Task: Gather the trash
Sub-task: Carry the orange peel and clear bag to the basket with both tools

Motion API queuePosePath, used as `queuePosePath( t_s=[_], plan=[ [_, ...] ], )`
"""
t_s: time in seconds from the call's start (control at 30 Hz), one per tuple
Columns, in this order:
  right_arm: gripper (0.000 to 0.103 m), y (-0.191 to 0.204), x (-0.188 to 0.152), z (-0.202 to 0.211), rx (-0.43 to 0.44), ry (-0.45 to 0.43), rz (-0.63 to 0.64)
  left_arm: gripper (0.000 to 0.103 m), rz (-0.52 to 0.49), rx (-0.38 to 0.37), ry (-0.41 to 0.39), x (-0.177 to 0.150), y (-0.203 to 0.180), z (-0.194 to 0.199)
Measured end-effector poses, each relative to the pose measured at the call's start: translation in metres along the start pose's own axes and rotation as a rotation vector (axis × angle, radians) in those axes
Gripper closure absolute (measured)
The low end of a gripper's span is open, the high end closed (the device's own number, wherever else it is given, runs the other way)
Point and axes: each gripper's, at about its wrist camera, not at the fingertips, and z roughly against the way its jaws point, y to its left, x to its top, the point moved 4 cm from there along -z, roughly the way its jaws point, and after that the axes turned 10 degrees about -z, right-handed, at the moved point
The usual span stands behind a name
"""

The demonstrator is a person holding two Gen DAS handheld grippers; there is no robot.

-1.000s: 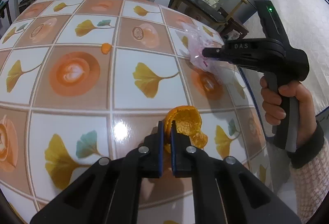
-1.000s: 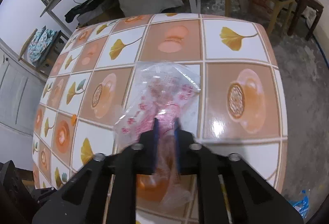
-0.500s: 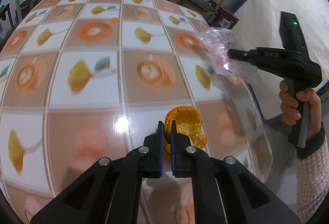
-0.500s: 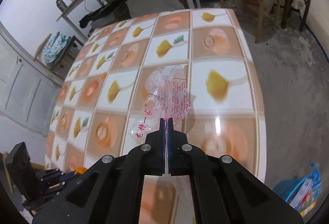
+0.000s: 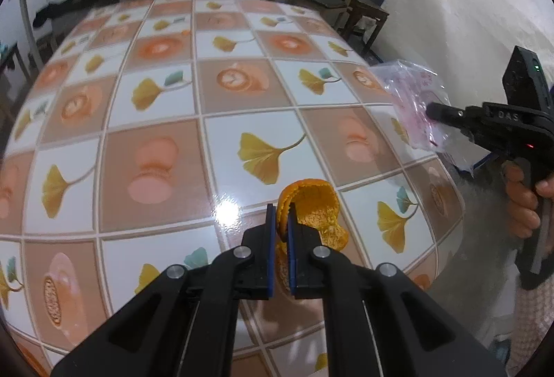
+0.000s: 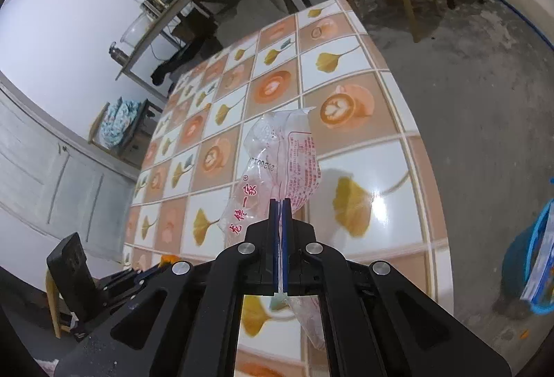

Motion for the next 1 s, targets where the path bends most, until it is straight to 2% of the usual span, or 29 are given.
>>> queuePosePath(
  t_s=[0.3, 0.57, 1.0],
  plan=[
    [0.103, 0.003, -0.027, 0.017, 0.034, -0.019, -0.025, 0.098, -0.074, 0.058, -0.036, 0.005, -0.015, 0.014],
    [0.103, 0.004, -0.036, 0.018, 0.048, -0.019, -0.046, 0.098, -0.112, 0.091, -0.056, 0.009, -0.023, 0.021],
    [0.103, 0.006, -0.043, 0.012, 0.055, -0.006, -0.053, 0.098, -0.116, 0.115, -0.058, 0.008, -0.022, 0.023]
  ],
)
